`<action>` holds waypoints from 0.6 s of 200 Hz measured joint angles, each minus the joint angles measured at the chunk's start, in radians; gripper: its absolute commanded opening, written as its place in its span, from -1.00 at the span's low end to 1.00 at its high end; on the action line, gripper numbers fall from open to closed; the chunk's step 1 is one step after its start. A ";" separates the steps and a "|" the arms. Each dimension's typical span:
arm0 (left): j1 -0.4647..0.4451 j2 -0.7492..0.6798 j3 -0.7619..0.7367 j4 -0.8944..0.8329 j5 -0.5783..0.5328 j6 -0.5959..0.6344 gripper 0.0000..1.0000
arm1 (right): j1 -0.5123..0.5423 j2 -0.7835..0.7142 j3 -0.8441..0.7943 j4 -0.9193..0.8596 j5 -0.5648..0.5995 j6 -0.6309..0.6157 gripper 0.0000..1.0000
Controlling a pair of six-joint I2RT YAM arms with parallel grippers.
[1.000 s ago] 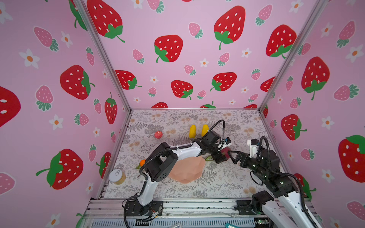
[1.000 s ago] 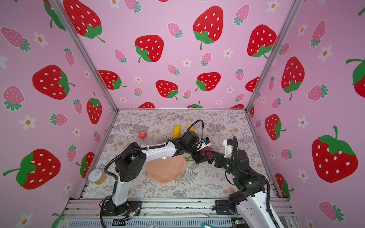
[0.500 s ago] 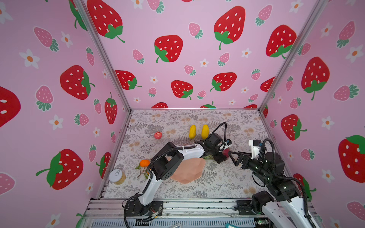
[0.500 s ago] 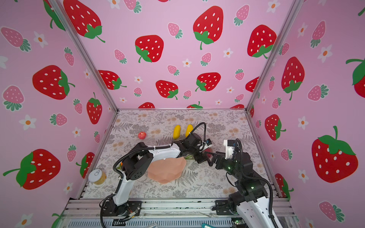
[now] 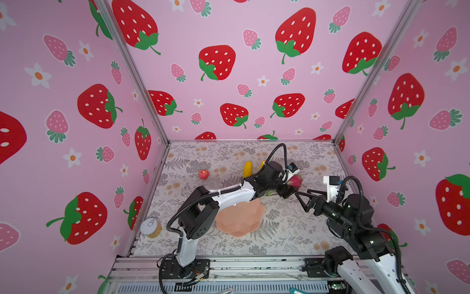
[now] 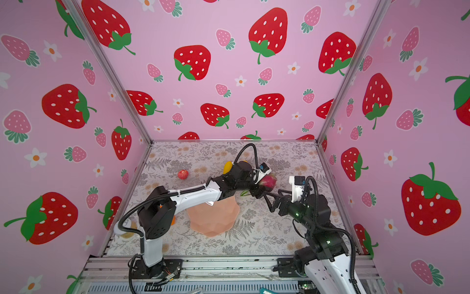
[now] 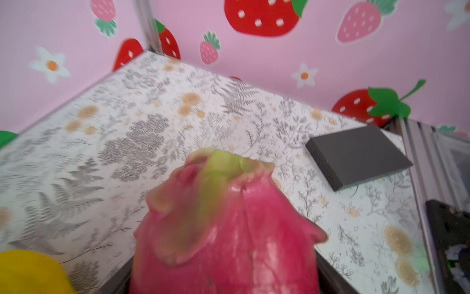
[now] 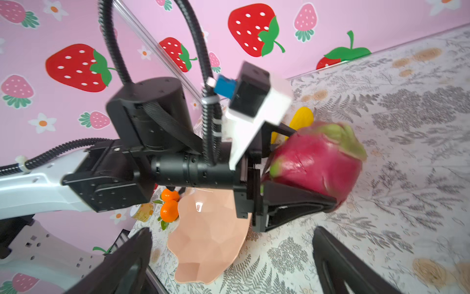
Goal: Place and organize the fake fruits in the fruit bowl
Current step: 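Lower the dragon fruit into the bowl and open the left gripper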
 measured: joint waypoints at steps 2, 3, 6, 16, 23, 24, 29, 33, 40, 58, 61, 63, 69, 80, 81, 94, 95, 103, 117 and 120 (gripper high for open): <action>0.001 -0.009 0.000 -0.005 -0.009 -0.002 0.38 | 0.000 0.006 0.002 0.008 -0.008 -0.003 0.99; 0.002 -0.014 0.000 -0.008 -0.011 -0.003 0.38 | 0.000 0.008 0.002 0.011 -0.011 -0.004 0.99; 0.004 -0.036 -0.001 -0.023 -0.029 -0.008 0.38 | 0.000 0.020 0.003 0.026 -0.022 -0.010 0.99; 0.012 -0.107 -0.013 -0.068 -0.090 -0.029 0.37 | 0.000 0.066 0.006 0.077 -0.064 -0.031 0.99; 0.017 -0.160 -0.033 -0.100 -0.134 -0.045 0.37 | 0.001 0.110 0.007 0.121 -0.095 -0.051 0.99; 0.018 -0.166 -0.035 -0.104 -0.138 -0.047 0.37 | 0.001 0.114 0.007 0.124 -0.098 -0.052 0.99; 0.020 -0.212 -0.061 -0.129 -0.175 -0.061 0.36 | 0.003 0.152 0.007 0.158 -0.121 -0.070 0.99; 0.021 -0.248 -0.084 -0.148 -0.198 -0.077 0.36 | 0.004 0.187 0.007 0.187 -0.140 -0.089 0.99; 0.021 -0.306 -0.127 -0.184 -0.237 -0.100 0.36 | 0.007 0.243 0.008 0.229 -0.171 -0.124 0.99; 0.019 -0.433 -0.258 -0.265 -0.318 -0.165 0.35 | 0.012 0.398 0.026 0.285 -0.258 -0.247 0.99; 0.019 -0.452 -0.280 -0.281 -0.330 -0.178 0.35 | 0.013 0.421 0.030 0.290 -0.271 -0.268 0.99; 0.018 -0.464 -0.298 -0.292 -0.339 -0.188 0.35 | 0.013 0.436 0.033 0.291 -0.281 -0.280 0.99; 0.018 -0.490 -0.337 -0.317 -0.357 -0.208 0.35 | 0.013 0.477 0.037 0.306 -0.317 -0.314 0.99; 0.018 -0.523 -0.399 -0.362 -0.387 -0.241 0.35 | 0.013 0.526 0.037 0.334 -0.382 -0.359 0.99; 0.018 -0.525 -0.407 -0.368 -0.391 -0.245 0.35 | 0.013 0.528 0.037 0.335 -0.386 -0.362 0.99; 0.019 -0.535 -0.460 -0.406 -0.417 -0.275 0.35 | 0.016 0.549 0.036 0.356 -0.447 -0.404 0.99; 0.019 -0.535 -0.462 -0.407 -0.419 -0.276 0.35 | 0.016 0.550 0.035 0.357 -0.452 -0.408 0.99; 0.022 -0.532 -0.483 -0.426 -0.427 -0.291 0.35 | 0.023 0.550 0.034 0.364 -0.475 -0.429 0.99; 0.029 -0.520 -0.504 -0.442 -0.436 -0.308 0.35 | 0.047 0.546 0.034 0.358 -0.480 -0.472 0.99; 0.031 -0.517 -0.507 -0.443 -0.436 -0.311 0.35 | 0.055 0.546 0.034 0.354 -0.476 -0.482 0.99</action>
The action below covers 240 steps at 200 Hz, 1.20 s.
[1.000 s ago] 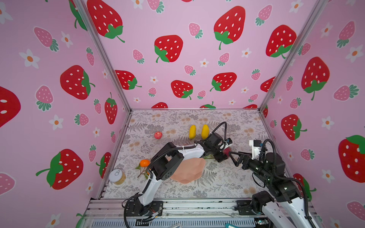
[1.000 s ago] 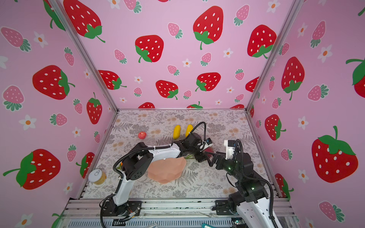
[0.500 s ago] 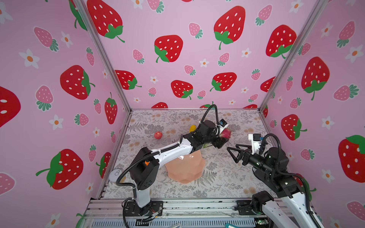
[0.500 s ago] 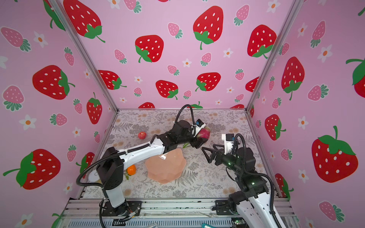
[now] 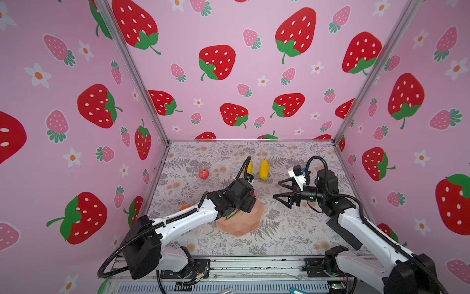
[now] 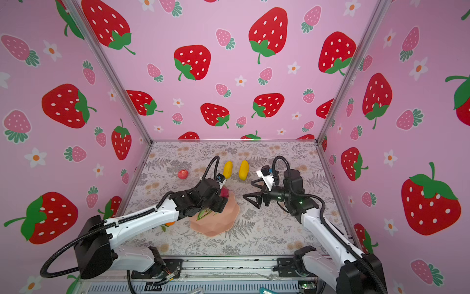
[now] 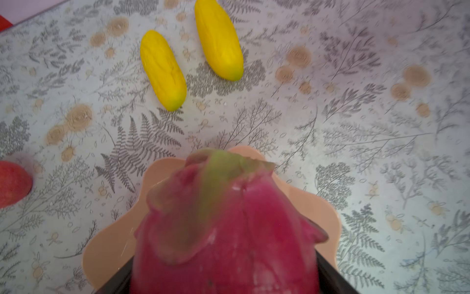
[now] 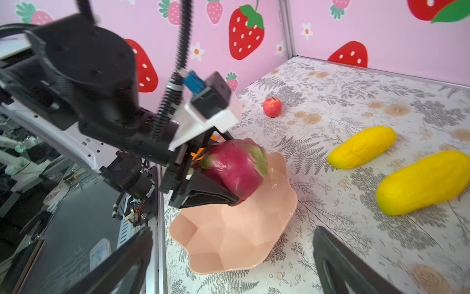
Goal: Place and organize the fake fruits in the fruit bowl
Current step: 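Lower the dragon fruit into the bowl and open the left gripper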
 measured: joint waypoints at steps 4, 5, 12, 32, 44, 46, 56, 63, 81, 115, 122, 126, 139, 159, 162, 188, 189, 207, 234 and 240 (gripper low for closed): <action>0.003 0.005 -0.002 -0.001 0.000 -0.003 0.35 | 0.010 -0.001 0.000 -0.003 0.008 -0.010 0.99; 0.005 0.007 -0.003 -0.002 0.000 -0.004 0.35 | 0.011 -0.001 0.000 -0.003 0.009 -0.012 0.99; 0.012 0.019 -0.004 0.000 0.000 -0.008 0.35 | 0.028 -0.001 0.000 -0.010 0.023 -0.027 0.99; 0.027 0.051 -0.004 0.009 0.000 -0.019 0.35 | 0.070 0.009 0.003 -0.046 0.069 -0.063 0.99; 0.031 0.063 -0.014 0.023 0.001 -0.029 0.35 | 0.091 0.024 0.008 -0.064 0.093 -0.080 0.99; 0.031 0.064 -0.016 0.024 0.001 -0.030 0.35 | 0.094 0.027 0.009 -0.068 0.096 -0.082 0.99; 0.031 0.065 -0.034 0.035 0.003 -0.037 0.35 | 0.106 0.036 0.011 -0.082 0.111 -0.090 0.99; 0.031 0.066 -0.048 0.043 0.005 -0.043 0.35 | 0.113 0.040 0.011 -0.089 0.119 -0.095 0.99; 0.031 0.066 -0.086 0.066 0.013 -0.059 0.35 | 0.124 0.045 0.011 -0.098 0.129 -0.103 0.99; 0.023 0.066 -0.151 0.129 0.028 -0.076 0.40 | 0.129 0.045 0.011 -0.098 0.130 -0.106 0.99; 0.021 0.066 -0.161 0.144 0.029 -0.077 0.43 | 0.129 0.045 0.011 -0.098 0.130 -0.105 0.99; 0.019 0.066 -0.167 0.153 0.030 -0.077 0.45 | 0.129 0.045 0.011 -0.098 0.130 -0.105 0.99; 0.014 0.066 -0.178 0.171 0.030 -0.077 0.50 | 0.129 0.048 0.011 -0.098 0.130 -0.105 0.99; 0.011 0.066 -0.181 0.194 0.029 -0.077 0.58 | 0.129 0.057 0.011 -0.098 0.129 -0.105 0.99; 0.011 0.066 -0.181 0.198 0.028 -0.077 0.60 | 0.129 0.058 0.011 -0.098 0.129 -0.105 0.99; 0.010 0.061 -0.190 0.225 0.027 -0.074 0.92 | 0.132 0.062 0.011 -0.098 0.129 -0.105 0.99; 0.010 0.061 -0.191 0.227 0.027 -0.074 0.94 | 0.132 0.062 0.011 -0.098 0.129 -0.105 0.99; 0.011 0.038 -0.213 0.236 0.027 -0.071 0.98 | 0.134 0.062 0.011 -0.099 0.129 -0.105 0.99; 0.010 -0.023 -0.229 0.237 0.026 -0.054 0.98 | 0.137 0.062 0.011 -0.098 0.129 -0.105 0.99; 0.010 -0.035 -0.229 0.237 0.026 -0.051 0.98 | 0.137 0.063 0.011 -0.099 0.129 -0.105 0.99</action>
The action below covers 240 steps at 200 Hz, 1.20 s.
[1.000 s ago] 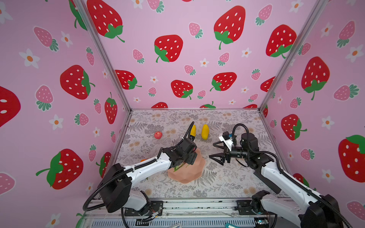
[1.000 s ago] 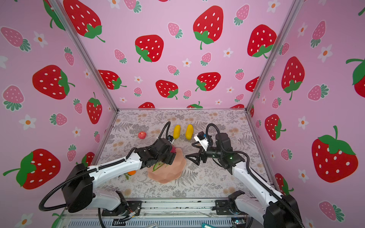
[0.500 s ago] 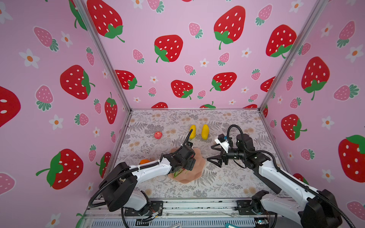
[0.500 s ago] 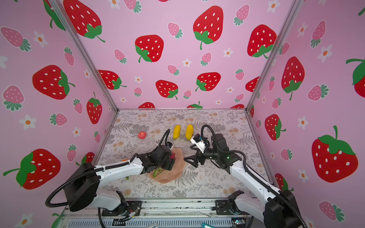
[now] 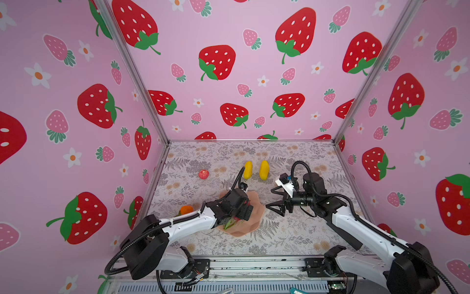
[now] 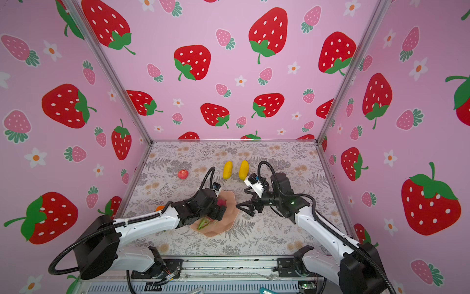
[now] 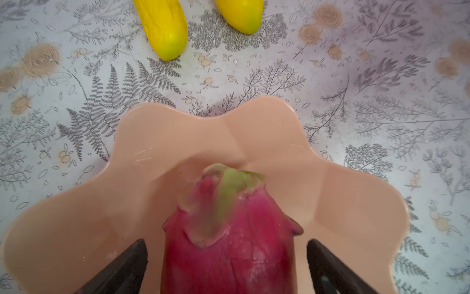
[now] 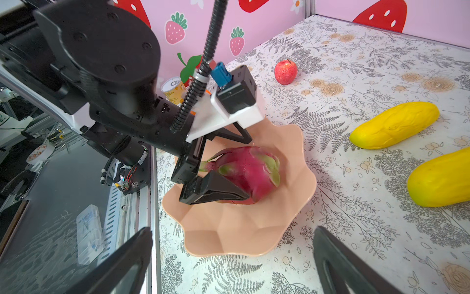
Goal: Place and organize the fake fruits in the fruit bowl
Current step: 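Lower the dragon fruit into the bowl and open the left gripper, then move the left gripper to the stem of the two orange tangerines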
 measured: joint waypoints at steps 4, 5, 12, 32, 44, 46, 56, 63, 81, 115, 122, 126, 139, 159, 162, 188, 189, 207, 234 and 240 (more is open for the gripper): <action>0.000 -0.009 0.000 0.000 0.000 0.002 0.98 | 0.000 0.001 0.001 0.000 0.000 0.000 0.99; 0.000 -0.011 0.000 0.000 0.000 0.003 0.98 | 0.000 0.001 0.002 -0.002 0.000 0.000 0.99; 0.000 -0.029 0.000 -0.005 -0.001 0.009 0.99 | 0.001 0.005 0.006 -0.008 0.000 -0.001 0.99; 0.000 -0.091 0.027 -0.094 -0.031 0.020 0.97 | 0.006 0.014 0.034 -0.032 0.013 -0.002 0.99; 0.003 -0.132 0.083 -0.204 -0.073 0.012 0.90 | 0.016 0.019 0.048 -0.029 0.029 0.001 0.99; 0.004 -0.138 0.093 -0.222 -0.084 0.005 0.88 | 0.020 0.021 0.050 -0.027 0.031 0.003 0.99; 0.021 -0.169 0.166 -0.335 -0.139 -0.033 0.80 | 0.046 0.031 0.058 -0.010 0.049 0.009 0.99; 0.045 -0.187 0.218 -0.414 -0.175 -0.078 0.77 | 0.074 0.045 0.062 0.011 0.066 0.014 0.99; 0.148 -0.247 0.330 -0.629 -0.273 -0.255 0.63 | 0.151 0.102 0.074 0.062 0.093 0.017 0.99; 0.281 -0.438 0.218 -0.923 -0.300 -0.595 0.44 | 0.196 0.200 0.112 0.090 0.085 -0.004 0.99; 0.306 -0.473 0.166 -0.949 -0.285 -0.647 0.40 | 0.196 0.200 0.111 0.087 0.080 -0.011 0.99; 0.320 -0.492 0.135 -0.964 -0.277 -0.678 0.38 | 0.196 0.199 0.111 0.085 0.076 -0.015 0.99; 0.364 -0.545 0.047 -1.004 -0.266 -0.772 0.24 | 0.195 0.186 0.104 0.089 0.070 -0.025 0.99; 0.439 -0.599 -0.032 -1.012 -0.257 -0.851 0.21 | 0.195 0.146 0.074 0.100 0.059 -0.030 0.99; 0.451 -0.603 -0.037 -1.011 -0.256 -0.853 0.21 | 0.195 0.138 0.070 0.100 0.059 -0.031 0.99; 0.600 -0.547 -0.077 -0.952 -0.225 -0.835 0.26 | 0.195 0.104 0.048 0.100 0.063 -0.042 0.99; 0.604 -0.544 -0.078 -0.949 -0.223 -0.835 0.26 | 0.195 0.103 0.048 0.100 0.063 -0.043 0.99; 0.693 -0.468 -0.104 -0.888 -0.178 -0.811 0.21 | 0.195 0.098 0.047 0.099 0.074 -0.049 0.99; 0.770 -0.467 -0.153 -0.811 -0.105 -0.885 0.20 | 0.193 0.098 0.040 0.099 0.097 -0.054 0.99; 0.772 -0.482 -0.163 -0.801 -0.099 -0.914 0.18 | 0.191 0.098 0.038 0.099 0.101 -0.055 0.99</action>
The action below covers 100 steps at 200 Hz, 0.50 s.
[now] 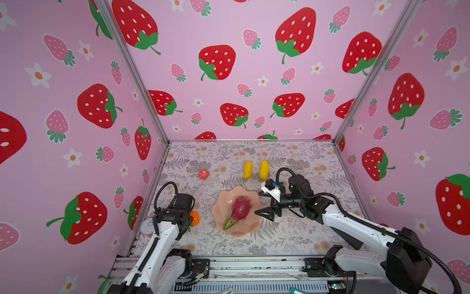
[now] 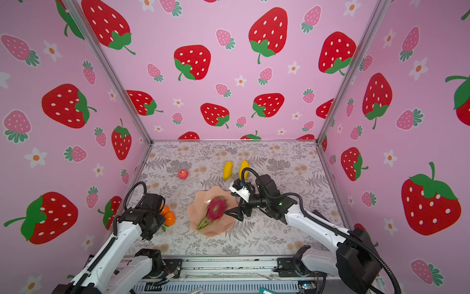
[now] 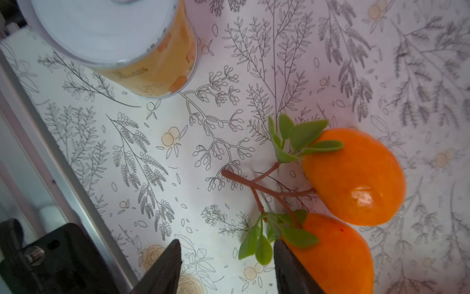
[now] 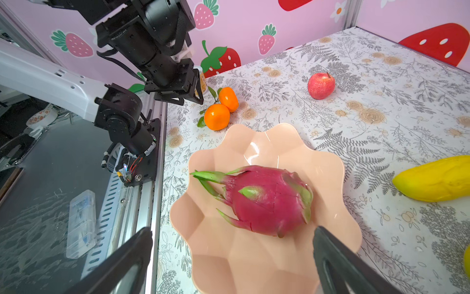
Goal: Place and organize the fake fruits in the fruit bowl
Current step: 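Move the left gripper to the stem of the two orange tangerines, then close the left gripper on the tangerines' stem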
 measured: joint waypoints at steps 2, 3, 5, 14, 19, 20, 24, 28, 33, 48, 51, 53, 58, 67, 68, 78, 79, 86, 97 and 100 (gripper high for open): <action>0.001 -0.008 -0.003 0.005 0.000 -0.016 0.17 | 0.000 0.000 -0.001 0.000 0.002 0.000 0.99; 0.001 -0.011 -0.005 0.006 0.001 -0.019 0.17 | 0.000 0.000 -0.002 -0.001 0.003 0.000 0.99; 0.002 -0.016 -0.007 0.008 0.003 -0.026 0.16 | -0.001 0.000 -0.002 -0.001 0.004 -0.001 0.99; 0.002 -0.055 -0.014 0.011 0.003 -0.084 0.12 | -0.002 0.000 -0.004 -0.002 0.009 -0.002 0.99; 0.002 -0.076 -0.016 0.010 0.002 -0.111 0.11 | -0.005 0.000 -0.005 -0.002 0.011 -0.002 0.99; 0.002 -0.079 -0.016 0.009 0.000 -0.117 0.11 | -0.005 0.000 -0.005 -0.002 0.011 -0.002 0.99; 0.002 -0.095 -0.016 0.007 -0.005 -0.141 0.11 | -0.006 0.000 -0.005 -0.002 0.011 -0.002 0.99; 0.002 -0.108 -0.016 0.004 -0.008 -0.166 0.10 | -0.008 0.000 -0.005 -0.002 0.012 -0.002 0.99; 0.003 -0.122 -0.016 0.000 -0.014 -0.190 0.09 | -0.011 0.001 -0.005 -0.002 0.012 -0.002 0.99; 0.013 -0.122 -0.014 -0.028 -0.022 -0.272 0.09 | -0.020 0.005 -0.005 0.000 0.012 -0.002 0.99; 0.016 -0.114 -0.013 -0.036 -0.020 -0.285 0.09 | -0.023 0.006 -0.005 0.000 0.011 -0.002 0.99; 0.018 -0.108 -0.012 -0.039 -0.019 -0.293 0.10 | -0.024 0.007 -0.005 0.000 0.011 -0.002 0.99; 0.026 -0.082 -0.010 -0.050 -0.013 -0.317 0.09 | -0.027 0.009 -0.005 0.000 0.011 -0.002 0.99; 0.038 -0.035 -0.010 -0.051 0.002 -0.347 0.09 | -0.034 0.014 -0.005 0.000 0.011 -0.002 0.99; 0.039 -0.031 -0.009 -0.051 0.002 -0.349 0.09 | -0.034 0.015 -0.005 0.000 0.011 -0.002 0.99; 0.046 0.022 -0.008 -0.045 0.020 -0.376 0.07 | -0.039 0.021 -0.005 0.001 0.010 -0.002 0.99; 0.047 0.026 -0.008 -0.045 0.022 -0.378 0.07 | -0.039 0.022 -0.005 0.001 0.010 -0.002 0.99; 0.049 0.055 -0.008 -0.037 0.031 -0.394 0.03 | -0.040 0.026 -0.006 0.001 0.010 -0.001 0.99; 0.051 0.085 -0.004 -0.029 0.040 -0.410 0.01 | -0.041 0.031 -0.008 0.001 0.011 -0.001 0.99; 0.051 0.092 -0.001 -0.026 0.041 -0.415 0.00 | -0.041 0.031 -0.009 0.001 0.011 -0.001 0.99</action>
